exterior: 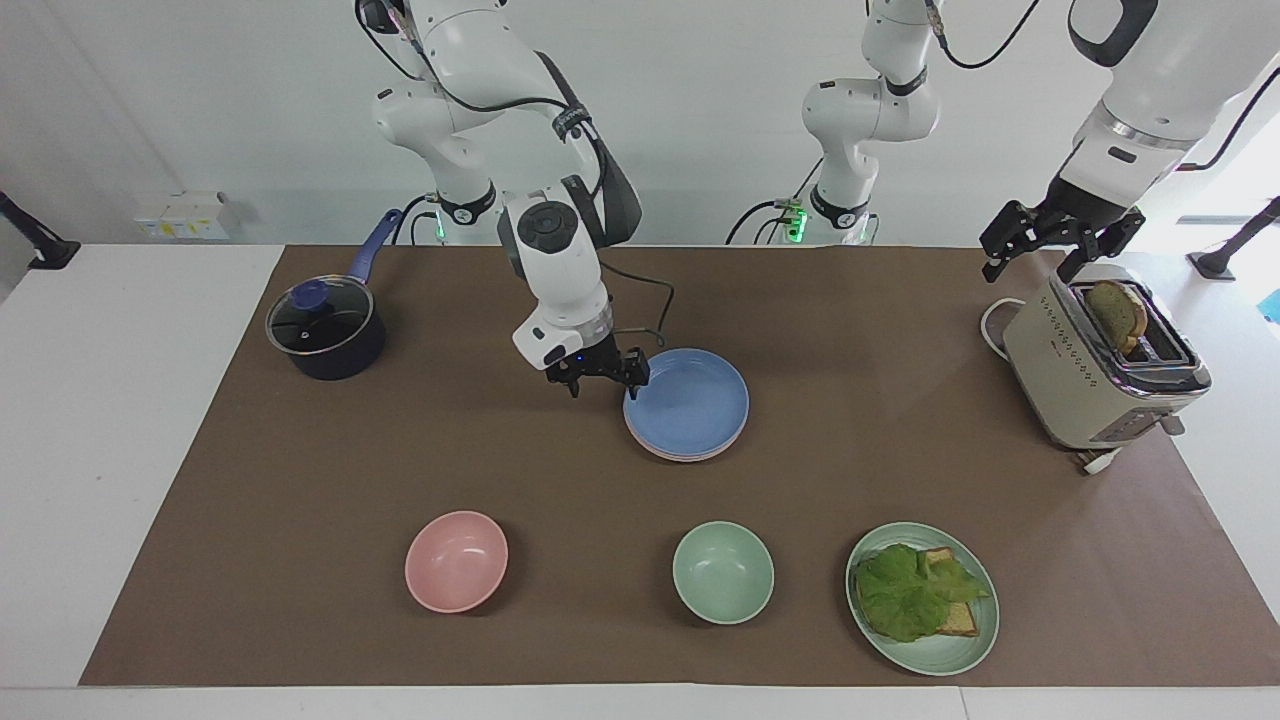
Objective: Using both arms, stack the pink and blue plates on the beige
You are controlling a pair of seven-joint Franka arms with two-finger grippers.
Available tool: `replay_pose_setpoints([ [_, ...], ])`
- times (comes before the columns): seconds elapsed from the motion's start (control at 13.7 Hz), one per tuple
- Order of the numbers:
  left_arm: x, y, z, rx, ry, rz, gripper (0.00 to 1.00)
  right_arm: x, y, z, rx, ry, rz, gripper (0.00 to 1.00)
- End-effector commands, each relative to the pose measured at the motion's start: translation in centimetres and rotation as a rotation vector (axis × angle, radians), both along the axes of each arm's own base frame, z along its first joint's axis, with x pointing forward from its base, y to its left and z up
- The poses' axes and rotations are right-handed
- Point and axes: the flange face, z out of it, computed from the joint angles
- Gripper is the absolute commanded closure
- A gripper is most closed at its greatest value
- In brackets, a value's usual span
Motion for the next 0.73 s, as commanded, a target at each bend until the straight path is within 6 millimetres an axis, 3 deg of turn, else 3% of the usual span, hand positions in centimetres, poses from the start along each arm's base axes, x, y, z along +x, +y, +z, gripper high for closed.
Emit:
replay_pose_setpoints([
  [0.0,-0.3,0.2,0.0,0.02,0.006,-0.007,0.0,-0.1,-4.2,3.4,-0.033,-0.002,0.067,0.0],
  [0.22,-0.3,0.2,0.0,0.02,0.006,-0.008,0.0,-0.4,-8.1,6.6,-0.04,0.027,0.051,0.0],
  [0.66,-0.3,0.2,0.0,0.02,0.006,-0.008,0.0,-3.7,-14.3,12.2,-0.048,0.105,0.019,0.0],
])
